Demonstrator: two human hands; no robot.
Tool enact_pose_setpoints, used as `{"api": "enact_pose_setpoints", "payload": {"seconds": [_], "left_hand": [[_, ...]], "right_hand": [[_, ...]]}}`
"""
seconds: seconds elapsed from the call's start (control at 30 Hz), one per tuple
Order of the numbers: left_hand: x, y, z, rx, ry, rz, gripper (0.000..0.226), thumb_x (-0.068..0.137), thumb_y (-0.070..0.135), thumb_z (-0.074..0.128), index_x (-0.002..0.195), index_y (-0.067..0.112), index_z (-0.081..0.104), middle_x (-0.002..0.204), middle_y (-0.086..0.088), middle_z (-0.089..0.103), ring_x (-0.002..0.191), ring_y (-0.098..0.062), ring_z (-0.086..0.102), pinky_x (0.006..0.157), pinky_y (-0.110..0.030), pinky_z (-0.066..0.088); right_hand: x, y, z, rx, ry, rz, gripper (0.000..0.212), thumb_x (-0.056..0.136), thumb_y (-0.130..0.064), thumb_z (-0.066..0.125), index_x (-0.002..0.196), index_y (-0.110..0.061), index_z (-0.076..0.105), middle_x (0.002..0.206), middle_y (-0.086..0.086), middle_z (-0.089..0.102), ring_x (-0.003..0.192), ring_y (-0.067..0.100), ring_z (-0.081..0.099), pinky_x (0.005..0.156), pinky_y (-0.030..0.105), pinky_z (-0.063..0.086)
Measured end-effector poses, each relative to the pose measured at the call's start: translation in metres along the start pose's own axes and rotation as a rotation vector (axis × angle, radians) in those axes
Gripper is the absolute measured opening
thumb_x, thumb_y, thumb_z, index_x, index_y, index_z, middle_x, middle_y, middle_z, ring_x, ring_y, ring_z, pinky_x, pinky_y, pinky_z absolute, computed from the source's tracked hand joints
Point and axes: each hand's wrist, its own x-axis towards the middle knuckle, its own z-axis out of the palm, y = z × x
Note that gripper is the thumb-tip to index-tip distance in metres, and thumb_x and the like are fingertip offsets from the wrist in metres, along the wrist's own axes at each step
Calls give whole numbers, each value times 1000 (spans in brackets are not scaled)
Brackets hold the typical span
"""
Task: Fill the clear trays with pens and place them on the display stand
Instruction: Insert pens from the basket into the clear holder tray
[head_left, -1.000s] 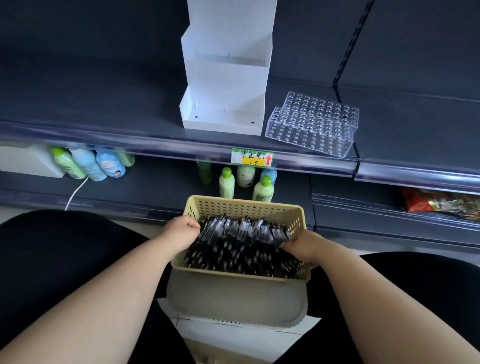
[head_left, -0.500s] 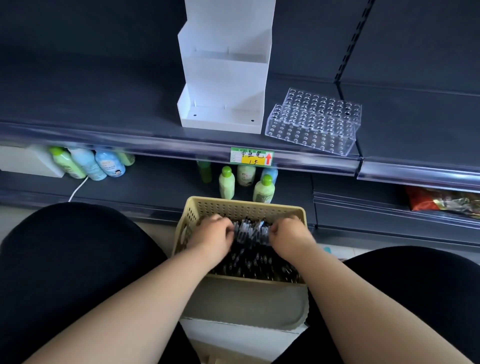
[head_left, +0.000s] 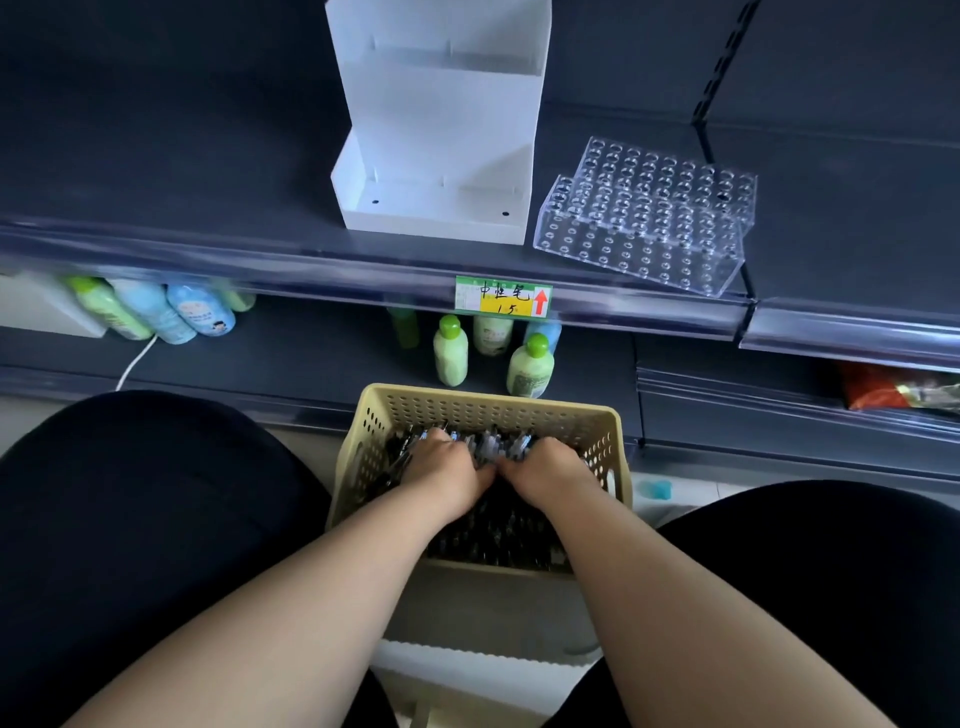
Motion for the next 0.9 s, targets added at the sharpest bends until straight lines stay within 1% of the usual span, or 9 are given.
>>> {"api": "enact_pose_setpoints", "payload": {"seconds": [0.07, 0.17, 0.33, 0.47, 0.53, 0.63, 0.8, 0.87, 0.9], "left_hand": [[2, 1, -1, -32, -18, -23, 54, 89, 49, 47, 118, 7, 61, 129, -11, 42, 122, -27, 43, 101, -31, 39], [2, 0, -3, -102, -55, -77, 59, 90, 49, 47, 125, 3, 56, 134, -15, 44, 122, -29, 46, 99, -29, 39], [-7, -3, -6, -214, -90, -73, 48, 92, 42, 51, 118, 4, 63, 128, -16, 56, 117, -30, 53, 96, -33, 43], [-17, -8, -13, -414, -54, -36, 30, 94, 32, 53, 107, 9, 67, 114, -11, 65, 104, -27, 59, 85, -29, 45], [-22, -10, -17, -441, 4, -13, 28, 95, 31, 51, 108, 10, 65, 112, -9, 65, 103, -26, 59, 86, -29, 44], [-27, -15, -18, -459, 54, -9, 27, 95, 31, 51, 111, 11, 62, 116, -6, 63, 106, -23, 56, 87, -27, 41], [-32, -19, -15, -514, 112, -5, 24, 94, 31, 53, 108, 14, 62, 112, -3, 64, 104, -20, 57, 82, -24, 39], [-34, -16, -17, -562, 146, 21, 22, 93, 30, 55, 106, 15, 63, 107, -1, 65, 101, -19, 58, 81, -23, 40], [-35, -14, -20, -587, 169, 42, 20, 92, 29, 56, 104, 15, 63, 103, 1, 66, 98, -17, 59, 78, -21, 40]], "right_hand": [[3, -2, -3, 32, -27, -5, 40, 81, -43, 58, 107, -14, 64, 112, 9, 64, 103, 28, 59, 86, 31, 47], [2, -3, -3, 27, -36, -7, 42, 80, -45, 56, 109, -15, 63, 114, 9, 63, 104, 29, 59, 88, 33, 47], [-3, -10, 1, -165, 38, -34, 47, 79, -51, 54, 111, -18, 60, 113, 5, 63, 103, 27, 60, 75, 29, 42], [2, -9, -7, -87, -20, -42, 46, 80, -49, 54, 107, -12, 63, 113, 10, 63, 102, 27, 60, 85, 31, 48], [2, -6, -8, -67, -18, -43, 52, 79, -53, 56, 108, -11, 62, 112, 12, 63, 101, 28, 60, 84, 30, 48], [-5, -5, -2, -140, -15, -56, 64, 75, -61, 53, 116, -13, 59, 118, 11, 61, 108, 29, 58, 89, 33, 47], [-12, -10, -9, -264, -91, -124, 53, 88, -48, 39, 128, -16, 53, 132, 11, 54, 118, 28, 52, 99, 36, 43], [-20, -12, -22, -270, -158, -136, 48, 91, -43, 43, 124, -10, 55, 127, 12, 56, 115, 27, 54, 92, 29, 43], [-25, -14, -31, -268, -190, -136, 43, 90, -41, 47, 117, -9, 58, 118, 11, 61, 108, 26, 58, 83, 26, 43]]}}
